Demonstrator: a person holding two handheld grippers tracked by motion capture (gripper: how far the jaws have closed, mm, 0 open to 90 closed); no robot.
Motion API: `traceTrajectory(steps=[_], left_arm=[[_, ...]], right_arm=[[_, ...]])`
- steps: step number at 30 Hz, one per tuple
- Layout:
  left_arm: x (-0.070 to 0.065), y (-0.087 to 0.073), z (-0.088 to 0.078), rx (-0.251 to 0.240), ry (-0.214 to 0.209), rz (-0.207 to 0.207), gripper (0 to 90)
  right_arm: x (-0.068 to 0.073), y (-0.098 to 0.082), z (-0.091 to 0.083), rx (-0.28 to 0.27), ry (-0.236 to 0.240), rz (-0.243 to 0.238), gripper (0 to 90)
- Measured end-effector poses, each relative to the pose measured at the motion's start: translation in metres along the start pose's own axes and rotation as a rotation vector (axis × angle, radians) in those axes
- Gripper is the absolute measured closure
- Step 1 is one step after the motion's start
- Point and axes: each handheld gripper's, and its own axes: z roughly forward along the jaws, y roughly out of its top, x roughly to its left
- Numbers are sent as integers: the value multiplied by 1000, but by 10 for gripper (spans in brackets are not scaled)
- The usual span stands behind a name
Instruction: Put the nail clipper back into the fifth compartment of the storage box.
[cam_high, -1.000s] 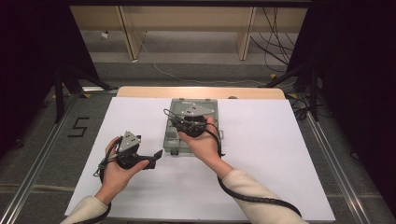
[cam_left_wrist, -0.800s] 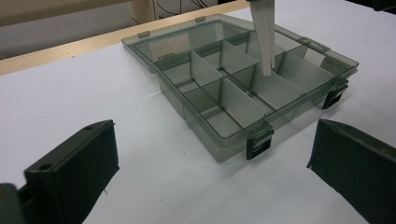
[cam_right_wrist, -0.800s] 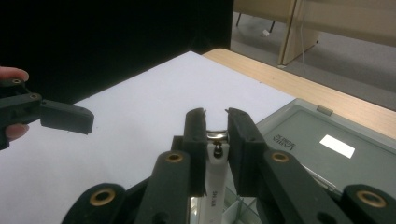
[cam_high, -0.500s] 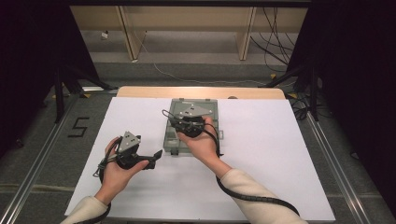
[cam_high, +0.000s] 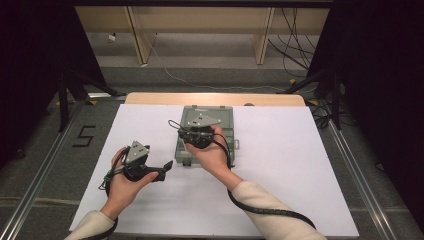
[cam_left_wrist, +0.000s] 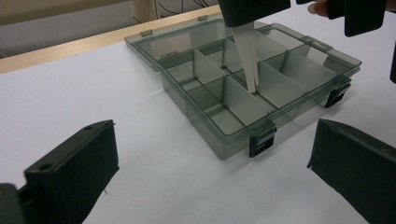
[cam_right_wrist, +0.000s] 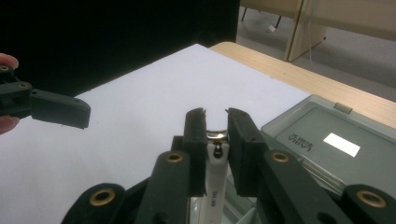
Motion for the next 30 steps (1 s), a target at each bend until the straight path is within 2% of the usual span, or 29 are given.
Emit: traceTrajectory(steps=[16, 30], left_arm=[[1, 0, -1, 0, 1, 1, 3], [1, 0, -1, -1, 3, 0, 3]], right_arm=[[-1, -8, 10, 24, 5, -10, 786], [3, -19, 20, 73, 1, -38, 785]])
